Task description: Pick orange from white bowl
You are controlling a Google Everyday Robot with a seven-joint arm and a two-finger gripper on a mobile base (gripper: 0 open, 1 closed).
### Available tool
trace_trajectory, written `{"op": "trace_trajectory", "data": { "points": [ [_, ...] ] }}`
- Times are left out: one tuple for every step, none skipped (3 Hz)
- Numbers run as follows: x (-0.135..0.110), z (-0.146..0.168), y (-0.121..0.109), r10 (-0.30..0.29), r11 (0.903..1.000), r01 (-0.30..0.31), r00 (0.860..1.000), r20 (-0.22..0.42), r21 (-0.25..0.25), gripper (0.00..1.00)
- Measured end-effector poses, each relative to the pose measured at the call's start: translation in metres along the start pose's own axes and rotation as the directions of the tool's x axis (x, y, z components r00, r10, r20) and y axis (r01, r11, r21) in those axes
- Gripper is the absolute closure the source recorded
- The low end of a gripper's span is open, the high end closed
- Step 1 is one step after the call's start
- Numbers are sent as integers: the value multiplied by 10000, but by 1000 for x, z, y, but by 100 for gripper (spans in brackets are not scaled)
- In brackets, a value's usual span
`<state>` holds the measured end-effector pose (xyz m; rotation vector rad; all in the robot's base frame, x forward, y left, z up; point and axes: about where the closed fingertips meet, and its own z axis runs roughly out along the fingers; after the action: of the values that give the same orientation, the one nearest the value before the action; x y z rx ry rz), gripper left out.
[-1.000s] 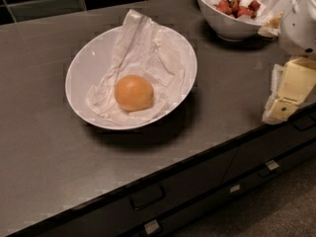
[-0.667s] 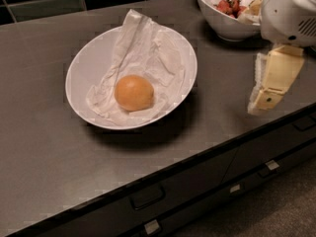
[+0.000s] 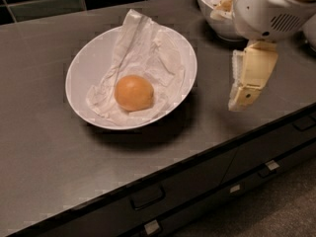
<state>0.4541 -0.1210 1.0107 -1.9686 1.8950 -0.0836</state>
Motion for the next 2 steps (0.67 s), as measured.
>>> {"op": "trace_trajectory", "data": {
  "points": [
    [-9, 7, -3, -148, 9999, 150, 9997, 168, -64, 0],
    [-30, 27, -9, -424, 9981, 445, 9978, 512, -415, 0]
  ]
}}
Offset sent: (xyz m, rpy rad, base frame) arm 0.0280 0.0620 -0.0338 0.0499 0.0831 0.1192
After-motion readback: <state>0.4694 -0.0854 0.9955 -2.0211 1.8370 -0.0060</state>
